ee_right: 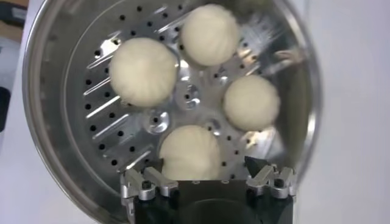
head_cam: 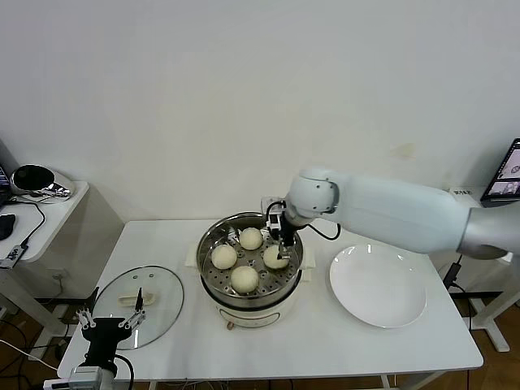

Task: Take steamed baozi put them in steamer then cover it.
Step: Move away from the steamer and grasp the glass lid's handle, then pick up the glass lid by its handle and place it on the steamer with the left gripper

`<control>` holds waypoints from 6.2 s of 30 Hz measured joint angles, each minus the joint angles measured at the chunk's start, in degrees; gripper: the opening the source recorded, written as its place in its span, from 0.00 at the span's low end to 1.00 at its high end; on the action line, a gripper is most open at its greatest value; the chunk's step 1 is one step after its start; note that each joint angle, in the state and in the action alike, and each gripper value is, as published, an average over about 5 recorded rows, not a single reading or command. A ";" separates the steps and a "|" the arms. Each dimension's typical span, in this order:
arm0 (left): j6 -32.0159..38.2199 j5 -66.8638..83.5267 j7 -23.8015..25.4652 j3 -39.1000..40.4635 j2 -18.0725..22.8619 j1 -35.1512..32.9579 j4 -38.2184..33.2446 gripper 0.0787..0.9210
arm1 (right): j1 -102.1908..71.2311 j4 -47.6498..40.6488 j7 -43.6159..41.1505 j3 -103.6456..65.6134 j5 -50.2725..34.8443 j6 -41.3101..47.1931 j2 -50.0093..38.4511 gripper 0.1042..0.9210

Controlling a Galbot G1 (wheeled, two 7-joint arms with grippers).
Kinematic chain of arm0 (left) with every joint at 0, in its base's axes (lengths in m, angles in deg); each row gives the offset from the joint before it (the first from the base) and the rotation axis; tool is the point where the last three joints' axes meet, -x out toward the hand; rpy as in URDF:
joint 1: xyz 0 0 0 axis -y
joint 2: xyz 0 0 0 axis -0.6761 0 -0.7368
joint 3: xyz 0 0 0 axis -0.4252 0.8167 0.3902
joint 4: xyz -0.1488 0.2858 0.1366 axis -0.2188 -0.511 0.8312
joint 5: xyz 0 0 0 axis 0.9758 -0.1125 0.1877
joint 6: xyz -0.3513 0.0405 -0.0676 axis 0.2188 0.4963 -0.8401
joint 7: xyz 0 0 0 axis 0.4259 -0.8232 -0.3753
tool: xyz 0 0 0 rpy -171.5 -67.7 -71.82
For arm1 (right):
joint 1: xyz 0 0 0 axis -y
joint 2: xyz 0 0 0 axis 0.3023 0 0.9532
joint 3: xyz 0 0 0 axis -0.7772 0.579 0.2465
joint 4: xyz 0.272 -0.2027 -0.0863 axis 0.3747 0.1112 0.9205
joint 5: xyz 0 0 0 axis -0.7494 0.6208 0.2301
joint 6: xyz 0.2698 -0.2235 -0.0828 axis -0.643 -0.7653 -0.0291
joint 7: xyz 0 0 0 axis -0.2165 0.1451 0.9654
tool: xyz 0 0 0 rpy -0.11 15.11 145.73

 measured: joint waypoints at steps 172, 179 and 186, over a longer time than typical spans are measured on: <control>-32.27 -69.37 26.07 45.86 -8.66 49.95 13.31 0.08 | -119.95 21.64 41.20 -112.74 26.44 -50.42 28.80 0.88; -33.03 -72.25 27.07 47.34 -6.45 49.96 14.03 0.08 | -119.62 21.11 41.19 -112.28 26.75 -50.59 28.79 0.88; -33.39 -74.00 27.57 48.14 -4.82 49.46 14.80 0.08 | -119.66 20.98 41.19 -112.02 26.92 -50.65 28.71 0.88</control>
